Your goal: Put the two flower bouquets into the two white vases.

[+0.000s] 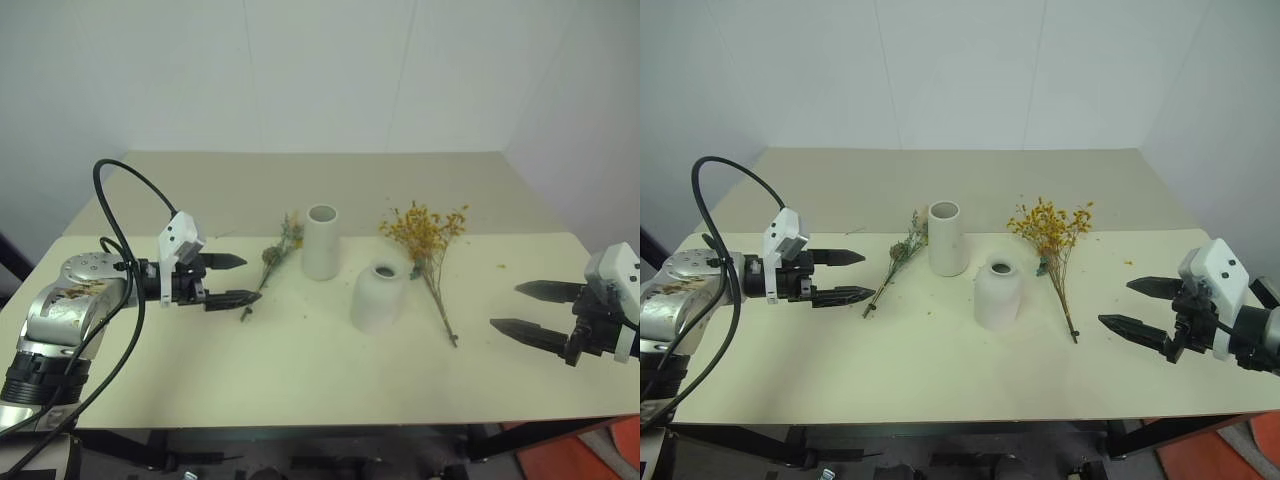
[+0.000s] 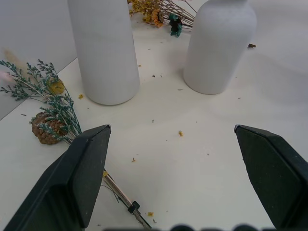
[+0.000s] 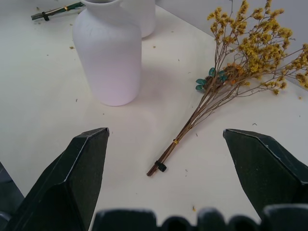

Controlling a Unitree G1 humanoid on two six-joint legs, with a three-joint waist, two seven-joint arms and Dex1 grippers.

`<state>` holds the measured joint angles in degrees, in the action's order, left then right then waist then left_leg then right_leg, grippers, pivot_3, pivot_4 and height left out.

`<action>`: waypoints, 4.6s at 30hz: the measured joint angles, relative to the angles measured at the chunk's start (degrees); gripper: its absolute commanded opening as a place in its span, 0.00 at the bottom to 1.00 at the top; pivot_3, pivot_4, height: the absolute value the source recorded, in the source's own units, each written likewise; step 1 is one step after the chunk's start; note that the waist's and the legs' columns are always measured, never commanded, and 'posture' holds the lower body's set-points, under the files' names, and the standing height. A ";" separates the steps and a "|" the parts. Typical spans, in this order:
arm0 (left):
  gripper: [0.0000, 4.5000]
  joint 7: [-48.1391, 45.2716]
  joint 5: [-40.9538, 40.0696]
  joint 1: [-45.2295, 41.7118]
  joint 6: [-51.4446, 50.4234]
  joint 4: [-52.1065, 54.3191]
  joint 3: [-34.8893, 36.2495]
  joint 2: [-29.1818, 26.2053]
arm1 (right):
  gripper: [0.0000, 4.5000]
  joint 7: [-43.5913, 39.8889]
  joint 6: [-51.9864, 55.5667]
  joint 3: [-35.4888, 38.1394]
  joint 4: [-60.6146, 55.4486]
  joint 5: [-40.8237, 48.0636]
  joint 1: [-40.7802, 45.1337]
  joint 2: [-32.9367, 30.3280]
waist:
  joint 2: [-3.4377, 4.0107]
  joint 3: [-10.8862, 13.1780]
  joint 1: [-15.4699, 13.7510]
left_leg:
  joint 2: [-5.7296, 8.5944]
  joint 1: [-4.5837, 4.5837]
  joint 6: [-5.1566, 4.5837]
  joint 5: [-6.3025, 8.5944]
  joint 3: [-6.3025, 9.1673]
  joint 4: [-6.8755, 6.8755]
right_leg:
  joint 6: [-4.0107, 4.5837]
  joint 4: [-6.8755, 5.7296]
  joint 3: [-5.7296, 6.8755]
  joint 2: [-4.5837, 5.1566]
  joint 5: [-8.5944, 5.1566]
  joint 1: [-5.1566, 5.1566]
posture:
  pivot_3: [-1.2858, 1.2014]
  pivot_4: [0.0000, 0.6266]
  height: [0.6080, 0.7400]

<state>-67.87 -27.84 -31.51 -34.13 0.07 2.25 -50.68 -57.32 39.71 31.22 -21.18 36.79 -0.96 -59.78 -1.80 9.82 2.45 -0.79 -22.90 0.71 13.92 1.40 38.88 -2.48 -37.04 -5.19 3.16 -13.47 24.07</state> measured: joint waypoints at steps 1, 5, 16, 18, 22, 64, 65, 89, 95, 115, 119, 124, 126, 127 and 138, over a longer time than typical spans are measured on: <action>1.00 -0.02 0.07 0.00 0.23 0.00 0.00 0.00 | 0.99 -0.02 -0.03 -0.35 0.28 -0.05 0.27 -0.07 | 0.00 0.00 -0.01 | 0.00 0.00 0.00 0.00 0.00 0.00 | 0.00 0.00 0.00 0.00 0.00 -0.01 | 0.52 0.24 1.00; 1.00 0.00 0.57 0.03 0.43 0.07 0.02 -0.01 | 0.99 -0.13 -0.11 -2.05 1.05 -0.09 1.90 -0.12 | 0.00 0.00 0.01 | 0.00 -0.01 0.00 0.00 0.00 0.00 | 0.00 0.00 -0.01 0.00 0.00 0.01 | 0.52 0.24 1.00; 1.00 8.53 2.11 -6.17 -9.17 -2.25 -0.83 1.46 | 0.99 -3.63 -3.12 -11.77 4.63 -1.66 16.54 -1.80 | 0.00 0.00 0.00 | 0.01 0.00 0.00 0.00 0.01 0.04 | -0.01 -0.02 0.01 0.00 0.00 0.00 | 0.52 0.24 1.00; 1.00 11.48 3.30 -8.95 -13.90 -4.15 -2.12 2.31 | 0.99 -3.84 -4.86 -15.66 6.86 -3.68 21.73 -1.83 | 0.00 0.00 0.09 | 0.02 0.01 0.00 0.00 0.01 0.05 | -0.01 -0.04 0.01 0.00 0.00 0.02 | 0.52 0.24 1.00; 1.00 16.48 5.34 -14.62 -22.71 -8.15 -6.10 6.29 | 0.99 -3.21 -7.29 -21.93 11.33 -7.45 34.15 0.10 | 0.01 0.01 0.10 | 0.03 -0.04 0.00 0.00 0.04 0.03 | -0.01 -0.04 0.02 -0.01 0.02 0.07 | 0.52 0.24 1.00; 0.00 30.20 29.78 -39.87 -7.32 -60.97 -11.84 24.94 | 1.00 -4.19 -10.20 -28.53 10.32 -10.75 36.62 5.84 | -0.01 0.02 -0.29 | 0.15 -0.33 0.00 -0.01 0.19 0.09 | 0.01 -0.07 0.16 0.11 0.04 0.23 | 0.52 0.24 1.00; 0.00 31.78 29.75 -40.10 -7.34 -60.81 -10.82 24.70 | 1.00 -4.04 -10.18 -28.50 10.32 -10.75 36.56 5.84 | -0.01 0.02 -0.27 | 0.15 -0.32 0.00 -0.01 0.19 0.09 | 0.01 -0.07 0.15 0.11 0.04 0.23 | 0.52 0.24 1.00; 0.00 32.07 10.06 -41.05 26.67 -49.75 11.87 37.57 | 1.00 4.11 0.34 -28.26 7.54 -9.49 37.03 9.81 | -0.01 0.02 -1.14 | 0.22 -0.27 0.02 -0.02 0.15 0.09 | 0.02 -0.09 0.11 0.19 0.08 0.23 | 0.52 0.24 1.00; 0.00 27.51 8.13 -41.05 30.31 -52.76 12.68 38.92 | 1.00 7.93 9.22 -30.79 14.67 -9.65 48.35 12.95 | -0.01 0.02 -1.28 | 0.22 -0.31 0.02 -0.02 0.17 0.09 | 0.02 -0.05 0.15 0.19 0.08 0.24 | 0.52 0.24 1.00; 0.00 24.13 7.56 -43.31 39.59 -59.41 13.08 44.23 | 1.00 7.30 11.94 -35.44 25.91 -13.04 54.77 18.01 | 0.00 0.02 -1.44 | 0.25 -0.41 0.01 -0.02 0.19 0.08 | -0.01 -0.06 0.20 0.22 0.10 0.28 | 0.52 0.24 1.00; 0.00 23.86 8.83 -41.78 41.61 -59.45 11.63 45.48 | 1.00 7.28 12.06 -35.38 25.58 -13.02 54.21 17.98 | 0.00 0.01 -1.34 | 0.24 -0.39 0.01 -0.02 0.19 0.08 | -0.01 -0.05 0.19 0.21 0.10 0.28 | 0.52 0.24 1.00; 0.00 24.01 10.30 -40.42 42.31 -59.55 10.25 45.68 | 1.00 7.31 12.28 -35.17 24.43 -12.98 53.51 17.76 | 0.00 0.02 -1.23 | 0.24 -0.39 0.01 -0.02 0.19 0.08 | -0.01 -0.06 0.18 0.20 0.10 0.28 | 0.52 0.24 1.00; 0.00 24.27 10.76 -40.35 42.85 -59.55 10.16 45.63 | 1.00 7.32 12.39 -35.09 23.99 -12.97 53.37 17.58 | -0.01 0.02 -1.29 | 0.24 -0.40 0.01 -0.02 0.20 0.08 | -0.01 -0.06 0.19 0.21 0.10 0.28 | 0.52 0.24 1.00; 0.00 24.48 10.81 -40.35 43.04 -59.55 10.16 45.58 | 1.00 7.32 12.48 -35.06 23.93 -12.96 53.34 17.57 | -0.01 0.02 -1.32 | 0.24 -0.39 0.01 -0.02 0.20 0.08 | -0.01 -0.05 0.19 0.21 0.10 0.28 | 0.52 0.24 1.00; 0.00 25.72 12.54 -39.66 43.83 -59.62 9.48 44.73 | 1.00 6.46 12.18 -34.98 22.00 -13.06 51.12 16.68 | -0.01 0.02 -1.39 | 0.25 -0.39 0.01 -0.02 0.20 0.08 | -0.01 -0.05 0.19 0.21 0.10 0.28 | 0.52 0.24 1.00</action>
<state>-42.15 -15.30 -71.17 9.70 -59.54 11.73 -5.96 -50.87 51.89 -3.76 0.82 23.73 50.16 -43.10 -1.80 9.84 1.06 -0.54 -23.29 0.72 13.90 1.60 38.96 -2.50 -37.10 -4.99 3.37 -13.36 24.35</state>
